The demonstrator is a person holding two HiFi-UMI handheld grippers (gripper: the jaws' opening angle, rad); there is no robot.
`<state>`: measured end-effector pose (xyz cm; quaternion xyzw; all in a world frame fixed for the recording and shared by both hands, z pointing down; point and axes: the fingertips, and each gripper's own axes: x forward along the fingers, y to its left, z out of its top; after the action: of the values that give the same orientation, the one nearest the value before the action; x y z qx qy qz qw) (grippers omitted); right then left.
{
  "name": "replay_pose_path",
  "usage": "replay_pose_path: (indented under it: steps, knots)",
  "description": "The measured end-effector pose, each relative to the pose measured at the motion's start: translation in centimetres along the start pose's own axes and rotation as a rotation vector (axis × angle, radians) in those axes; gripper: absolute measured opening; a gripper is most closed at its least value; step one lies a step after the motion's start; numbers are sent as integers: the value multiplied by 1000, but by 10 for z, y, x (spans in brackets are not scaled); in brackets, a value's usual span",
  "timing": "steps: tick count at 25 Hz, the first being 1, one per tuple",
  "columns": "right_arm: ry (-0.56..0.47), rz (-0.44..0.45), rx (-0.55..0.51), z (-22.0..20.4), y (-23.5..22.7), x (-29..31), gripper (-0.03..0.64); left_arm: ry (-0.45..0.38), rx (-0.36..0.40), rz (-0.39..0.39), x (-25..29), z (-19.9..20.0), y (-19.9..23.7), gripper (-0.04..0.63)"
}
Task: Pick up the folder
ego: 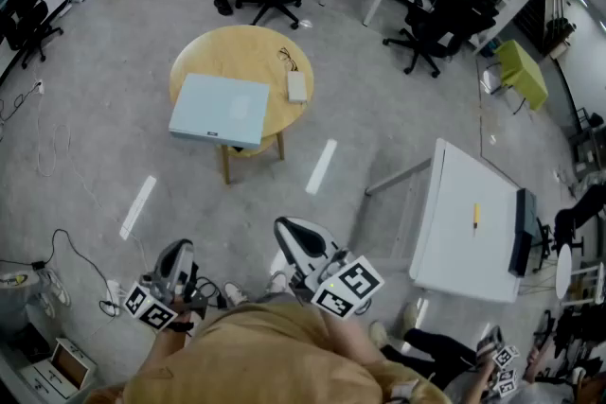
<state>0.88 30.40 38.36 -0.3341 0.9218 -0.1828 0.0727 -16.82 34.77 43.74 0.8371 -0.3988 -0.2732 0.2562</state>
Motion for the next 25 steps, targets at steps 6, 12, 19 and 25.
replay_pose_path:
  steps: [6,12,19,25]
  knots:
    - [8,27,-22,12,-7,-21,-2,-30,9,-53,26,-3,-41,3]
    - [-6,38,-45,31,-32,-50,-2,-25,16,-33,50,-27,-67,3]
    - [-53,86,12,53,-72,-84,-2,-29,29,-1,85,-54,-81,3]
    - [-26,112,16,48,-94,-96,-2,-35,44,55,99,-73,-83,3]
